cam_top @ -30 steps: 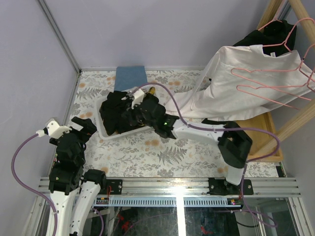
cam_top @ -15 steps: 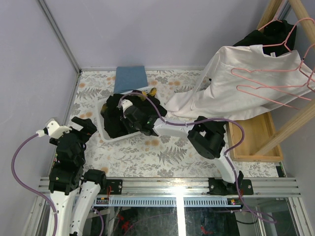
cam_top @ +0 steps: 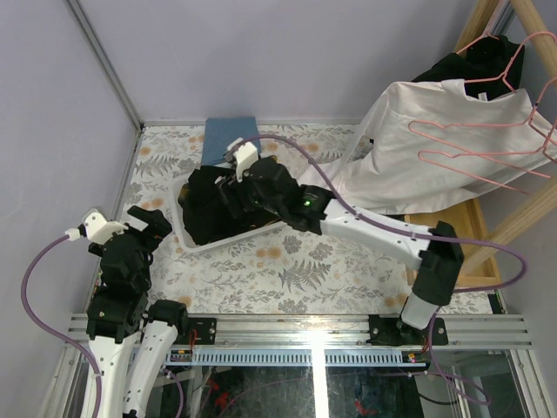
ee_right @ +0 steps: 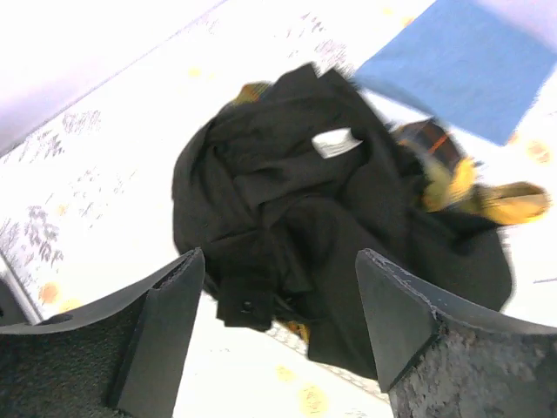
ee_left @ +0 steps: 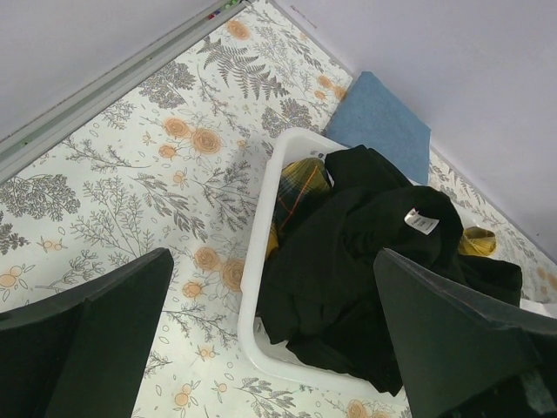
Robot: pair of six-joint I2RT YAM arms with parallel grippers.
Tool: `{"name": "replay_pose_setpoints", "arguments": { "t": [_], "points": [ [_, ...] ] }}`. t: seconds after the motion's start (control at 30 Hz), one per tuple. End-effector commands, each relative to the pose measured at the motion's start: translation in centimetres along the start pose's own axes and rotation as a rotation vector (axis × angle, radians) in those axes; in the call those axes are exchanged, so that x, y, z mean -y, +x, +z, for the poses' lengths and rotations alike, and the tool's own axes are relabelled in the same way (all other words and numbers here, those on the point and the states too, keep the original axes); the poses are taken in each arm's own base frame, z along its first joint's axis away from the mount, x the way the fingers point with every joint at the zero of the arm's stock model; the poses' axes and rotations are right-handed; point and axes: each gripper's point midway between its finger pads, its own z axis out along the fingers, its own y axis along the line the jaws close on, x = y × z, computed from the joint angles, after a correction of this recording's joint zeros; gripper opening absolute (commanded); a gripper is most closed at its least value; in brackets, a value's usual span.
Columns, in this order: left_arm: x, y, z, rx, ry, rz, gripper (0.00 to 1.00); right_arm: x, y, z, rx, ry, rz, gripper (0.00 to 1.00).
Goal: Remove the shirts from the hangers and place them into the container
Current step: Place the shirt in the bin.
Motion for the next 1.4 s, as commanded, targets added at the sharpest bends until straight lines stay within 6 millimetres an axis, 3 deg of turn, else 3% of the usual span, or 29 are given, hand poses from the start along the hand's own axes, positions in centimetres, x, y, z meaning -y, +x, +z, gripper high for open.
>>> {"name": "replay_pose_setpoints", "arguments": {
  "t": [0.0,0.13,0.27,0.4,0.53,0.63,0.8,0.9,1.1,1.37],
  "points": [
    [0.4,-0.3,0.2,0.008,0.012,0.005,1.00,5.3,-1.9,-1.9,0.075,0.206,-0.053,0.78],
    [0.5,0.0,0.4,-0.007,0.012,0.015,1.00,9.2,1.0,-0.4,-0.023,0.289,0.013,0.68],
    [0.6,0.3,0.6,-0.022,0.011,0.025,1.00,10.4,6.7,2.2,-0.198,0.281,0.073,0.59],
    [0.7,0.5,0.8,-0.032,0.010,0.030,1.00,8.6,11.5,4.9,-0.340,0.169,0.094,0.55],
    [0.7,0.6,0.9,-0.039,0.011,0.035,1.00,5.8,12.7,6.4,-0.418,0.015,0.115,0.51],
    [0.7,0.6,0.9,-0.038,0.010,0.035,1.00,5.0,11.9,6.2,-0.406,-0.032,0.122,0.52],
    [0.7,0.6,0.9,-0.038,0.009,0.035,1.00,6.5,7.8,3.9,-0.303,0.041,0.074,0.61],
    [0.7,0.7,0.9,-0.041,0.008,0.036,1.00,7.7,4.6,1.5,-0.215,0.107,0.042,0.70],
    [1.1,1.2,1.3,-0.065,0.022,0.051,1.00,10.3,1.1,-4.5,-0.078,0.246,0.008,0.83],
    [1.6,2.0,1.7,-0.105,0.041,0.074,1.00,13.6,-0.8,-12.5,0.093,0.443,0.042,0.94]
  ]
}}
